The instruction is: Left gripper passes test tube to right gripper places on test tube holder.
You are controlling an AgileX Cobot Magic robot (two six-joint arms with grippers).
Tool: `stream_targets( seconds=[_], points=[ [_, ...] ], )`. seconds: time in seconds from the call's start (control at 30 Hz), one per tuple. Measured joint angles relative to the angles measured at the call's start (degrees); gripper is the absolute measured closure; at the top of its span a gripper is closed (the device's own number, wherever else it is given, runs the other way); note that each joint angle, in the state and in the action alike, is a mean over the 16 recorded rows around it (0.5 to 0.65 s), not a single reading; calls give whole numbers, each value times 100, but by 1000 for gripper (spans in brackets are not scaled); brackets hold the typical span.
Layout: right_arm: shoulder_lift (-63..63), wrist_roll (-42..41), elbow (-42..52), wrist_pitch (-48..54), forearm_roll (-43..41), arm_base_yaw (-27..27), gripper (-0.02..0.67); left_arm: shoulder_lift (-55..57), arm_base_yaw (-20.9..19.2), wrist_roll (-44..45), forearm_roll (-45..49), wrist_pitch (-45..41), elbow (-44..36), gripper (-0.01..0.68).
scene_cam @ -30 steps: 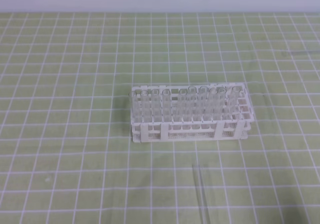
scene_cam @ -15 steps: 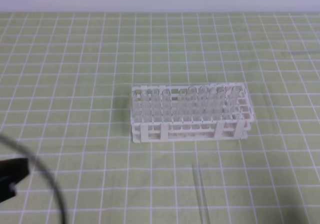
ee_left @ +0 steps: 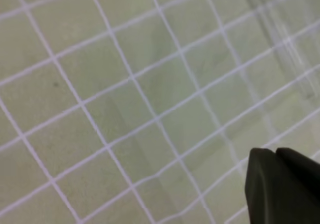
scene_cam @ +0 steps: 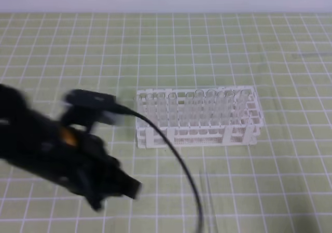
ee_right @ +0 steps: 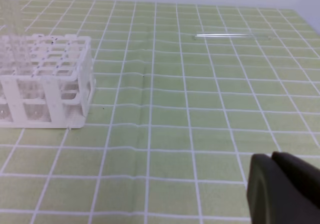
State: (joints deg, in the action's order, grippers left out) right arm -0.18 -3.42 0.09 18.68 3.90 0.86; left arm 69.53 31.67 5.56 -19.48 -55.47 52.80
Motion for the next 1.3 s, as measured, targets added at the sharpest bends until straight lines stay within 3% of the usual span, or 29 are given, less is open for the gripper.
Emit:
stream_targets(
  seconds=[0.2,0.43,0.7,1.1,1.3],
  points=[
    [0,0,0,0,0,0,666,1146,1472,-933,999,83,784,675],
    [0,0,0,0,0,0,666,2253,2315,-1558,1212,-25,1627,674],
    [0,0,0,0,0,0,666,3029,2402,-1801,509,-64,1987,614],
    [0,0,0,0,0,7,666,3595,2432,-2045,-80,29,2201,359],
    [0,0,0,0,0,9,666,3840,2492,-2133,-83,22,2397,314]
  ],
)
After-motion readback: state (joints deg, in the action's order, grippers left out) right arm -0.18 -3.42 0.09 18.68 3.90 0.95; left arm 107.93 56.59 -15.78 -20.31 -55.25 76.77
